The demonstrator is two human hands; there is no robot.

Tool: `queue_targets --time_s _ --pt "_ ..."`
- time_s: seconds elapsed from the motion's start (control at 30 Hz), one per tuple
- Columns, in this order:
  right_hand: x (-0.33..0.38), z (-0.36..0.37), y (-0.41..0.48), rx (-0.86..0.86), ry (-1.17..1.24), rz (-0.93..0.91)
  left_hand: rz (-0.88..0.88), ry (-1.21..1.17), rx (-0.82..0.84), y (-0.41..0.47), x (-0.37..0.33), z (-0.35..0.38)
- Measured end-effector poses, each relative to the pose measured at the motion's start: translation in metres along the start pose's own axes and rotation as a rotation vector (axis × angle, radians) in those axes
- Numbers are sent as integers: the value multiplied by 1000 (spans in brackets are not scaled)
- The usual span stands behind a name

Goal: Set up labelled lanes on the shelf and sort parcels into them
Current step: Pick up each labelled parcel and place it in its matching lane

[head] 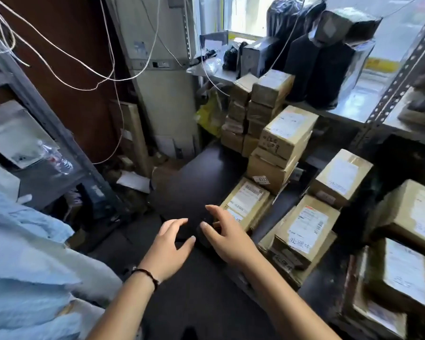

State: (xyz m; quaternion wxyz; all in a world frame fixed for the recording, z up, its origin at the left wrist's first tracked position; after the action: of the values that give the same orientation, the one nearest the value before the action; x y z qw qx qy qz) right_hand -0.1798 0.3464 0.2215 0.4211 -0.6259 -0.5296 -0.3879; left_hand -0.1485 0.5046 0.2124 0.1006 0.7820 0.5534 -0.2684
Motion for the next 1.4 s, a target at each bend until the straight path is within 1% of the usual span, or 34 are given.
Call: queue_targets --time_s 0.13,0.27,0.43,0.5,0.57,0.8,0.97,1.1,1.2,1.27,1.33,1.4 --pt "19 44 38 64 -1 34 6 17 30 20 47 -26" --pt "25 59 69 62 -4 80 -17 -53 57 46 78 -42" --pt "19 42 116 -62 42 123 -16 -136 102 98 100 -44" --pt "20 30 137 -110 66 121 -13 -154 102 121 101 -45" --pt "21 14 164 -173 91 99 32 -157 105 154 93 -48" --pt "23 -72 251 -421 255 136 215 -98 168 294 33 -69" --pt "28 -130 295 -556 316 135 336 -75 209 377 -22 -78" --pt "41 -191 313 -789 351 93 417 -90 280 436 -77 -77" --pt "55 -248 326 -985 362 60 436 -174 354 487 -127 -73" --pt "54 -278 336 -1084 429 59 430 -272 397 521 -160 -70" --pt "52 -298 343 -1179 425 99 402 -321 423 551 -187 -64" --pt "45 -309 348 -1225 378 204 362 -350 423 572 -207 -60"
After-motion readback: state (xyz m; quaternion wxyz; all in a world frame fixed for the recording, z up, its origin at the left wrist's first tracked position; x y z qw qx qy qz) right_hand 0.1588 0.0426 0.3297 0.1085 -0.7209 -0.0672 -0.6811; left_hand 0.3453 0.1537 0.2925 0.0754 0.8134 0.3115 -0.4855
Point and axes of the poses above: each hand's wrist, its own y-axis towards the middle knuckle, its own z-axis out of the palm, x = y × z, the point moved 8 cm from there along y, towards the middle knuckle, and after that the axes turned 12 degrees about y, right-handed, at the moved point
